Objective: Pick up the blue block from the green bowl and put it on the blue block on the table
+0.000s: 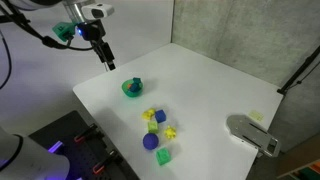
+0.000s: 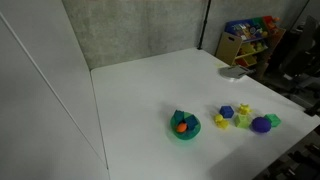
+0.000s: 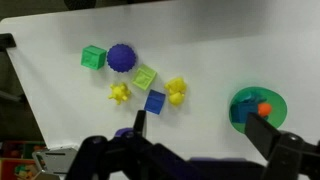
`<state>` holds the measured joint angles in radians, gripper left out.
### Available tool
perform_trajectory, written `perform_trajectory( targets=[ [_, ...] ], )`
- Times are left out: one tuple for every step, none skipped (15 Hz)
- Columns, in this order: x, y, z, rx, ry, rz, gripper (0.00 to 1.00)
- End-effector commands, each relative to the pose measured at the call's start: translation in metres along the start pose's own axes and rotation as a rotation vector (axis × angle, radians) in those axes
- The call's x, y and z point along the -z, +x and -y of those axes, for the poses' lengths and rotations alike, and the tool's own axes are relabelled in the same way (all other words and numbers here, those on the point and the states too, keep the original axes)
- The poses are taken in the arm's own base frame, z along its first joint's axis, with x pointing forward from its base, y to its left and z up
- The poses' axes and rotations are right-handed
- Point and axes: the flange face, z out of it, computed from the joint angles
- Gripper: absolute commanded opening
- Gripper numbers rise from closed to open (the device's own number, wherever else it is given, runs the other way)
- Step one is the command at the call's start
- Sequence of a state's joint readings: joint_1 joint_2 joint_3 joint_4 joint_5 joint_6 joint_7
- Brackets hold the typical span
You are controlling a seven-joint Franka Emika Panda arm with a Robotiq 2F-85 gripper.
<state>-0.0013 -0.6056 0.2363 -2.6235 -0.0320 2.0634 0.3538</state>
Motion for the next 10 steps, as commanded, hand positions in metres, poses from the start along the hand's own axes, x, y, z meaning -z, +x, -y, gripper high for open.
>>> perform_trajectory(
  targets=[
    [0.000, 0.000, 0.000, 0.000, 0.000, 0.001, 1.00],
    [0.000, 0.000, 0.000, 0.000, 0.000, 0.001, 1.00],
    [0.000, 0.000, 0.000, 0.000, 0.000, 0.001, 1.00],
    [0.000, 0.000, 0.000, 0.000, 0.000, 0.001, 1.00],
    [0.000, 0.000, 0.000, 0.000, 0.000, 0.001, 1.00],
    [-0.001, 0.005, 0.003, 0.003, 0.010, 0.006, 1.00],
    [-0.002, 0.011, 0.007, 0.008, 0.016, 0.008, 1.00],
    [-0.005, 0.016, 0.011, 0.017, 0.024, 0.017, 1.00],
    [-0.006, 0.021, 0.015, 0.021, 0.026, 0.019, 1.00],
    [-0.009, 0.028, 0.020, 0.028, 0.035, 0.021, 1.00]
  ],
)
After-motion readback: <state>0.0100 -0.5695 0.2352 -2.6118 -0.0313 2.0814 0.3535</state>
